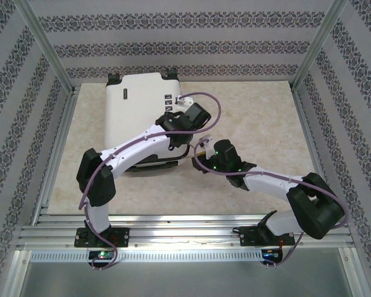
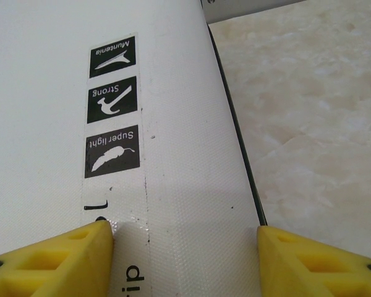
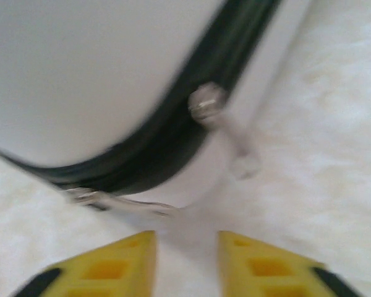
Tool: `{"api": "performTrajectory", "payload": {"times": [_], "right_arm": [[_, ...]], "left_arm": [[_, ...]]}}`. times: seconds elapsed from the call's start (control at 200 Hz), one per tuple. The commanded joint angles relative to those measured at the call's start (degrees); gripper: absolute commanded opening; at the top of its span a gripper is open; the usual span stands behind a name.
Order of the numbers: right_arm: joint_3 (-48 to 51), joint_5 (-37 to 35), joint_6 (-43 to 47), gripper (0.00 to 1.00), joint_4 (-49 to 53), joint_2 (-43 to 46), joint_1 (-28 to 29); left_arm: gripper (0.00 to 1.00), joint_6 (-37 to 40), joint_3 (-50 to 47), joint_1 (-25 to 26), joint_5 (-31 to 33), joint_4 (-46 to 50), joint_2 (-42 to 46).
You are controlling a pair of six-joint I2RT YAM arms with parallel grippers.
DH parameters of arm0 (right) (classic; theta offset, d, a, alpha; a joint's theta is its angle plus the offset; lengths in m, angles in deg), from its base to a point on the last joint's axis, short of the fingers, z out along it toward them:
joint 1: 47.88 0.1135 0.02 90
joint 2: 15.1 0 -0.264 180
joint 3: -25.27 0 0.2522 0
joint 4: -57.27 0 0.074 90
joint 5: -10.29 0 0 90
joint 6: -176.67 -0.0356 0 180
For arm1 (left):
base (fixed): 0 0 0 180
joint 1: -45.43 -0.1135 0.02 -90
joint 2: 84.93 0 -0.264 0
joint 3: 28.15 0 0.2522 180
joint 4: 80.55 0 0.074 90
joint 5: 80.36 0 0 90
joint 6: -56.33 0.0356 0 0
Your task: Pack the luggage
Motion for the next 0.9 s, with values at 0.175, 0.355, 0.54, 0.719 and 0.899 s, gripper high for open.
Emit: {"api": "performTrajectory", "payload": {"times": [0.175, 0.355, 0.54, 0.719, 0.899], "right_arm": [[-3.2, 2.6, 8.3, 0.45, 1.1, 0.6, -1.4], [-3.9, 6.2, 12.2, 0.48, 0.0, -0.6, 0.6], [-5.2, 7.6, 13.2, 0.5, -1.4, -4.2, 1.2], [-8.2, 5.2, 14.0, 0.5, -0.8, -8.0, 1.3], [-12.3, 5.6, 13.9, 0.49, -2.5, -12.9, -0.1]], "left_arm": [[0.57, 3.8, -15.2, -5.8, -10.9, 9.6, 5.9], [0.58, 6.2, -14.7, -5.8, -14.1, 6.4, 7.7], [0.58, 7.1, -12.8, -5.8, -14.8, 6.1, 7.4], [0.58, 6.8, -12.7, -5.8, -15.3, 6.0, 7.9], [0.58, 6.3, -13.1, -5.7, -15.9, 5.7, 8.1]]}}
